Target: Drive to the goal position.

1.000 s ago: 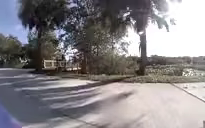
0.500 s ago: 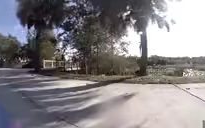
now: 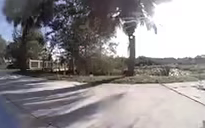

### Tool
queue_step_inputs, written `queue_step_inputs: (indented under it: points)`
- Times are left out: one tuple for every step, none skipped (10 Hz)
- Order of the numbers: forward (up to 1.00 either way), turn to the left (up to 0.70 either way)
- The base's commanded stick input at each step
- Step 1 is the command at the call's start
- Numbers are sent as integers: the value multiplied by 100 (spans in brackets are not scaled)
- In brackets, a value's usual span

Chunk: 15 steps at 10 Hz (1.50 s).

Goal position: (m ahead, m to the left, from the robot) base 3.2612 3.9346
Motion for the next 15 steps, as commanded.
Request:
queue_step_inputs:
  points:
    - [0, -45]
    - [0, -45]
    - [0, -45]
    - [0, -45]
    - [0, -45]
    - [0, -45]
    - [0, -45]
    - [0, -45]
    - [0, -45]
    - [82, -30]
    - [100, -27]
    - [100, -27]
    - [100, -11]
    - [100, 0]
    - [100, 0]
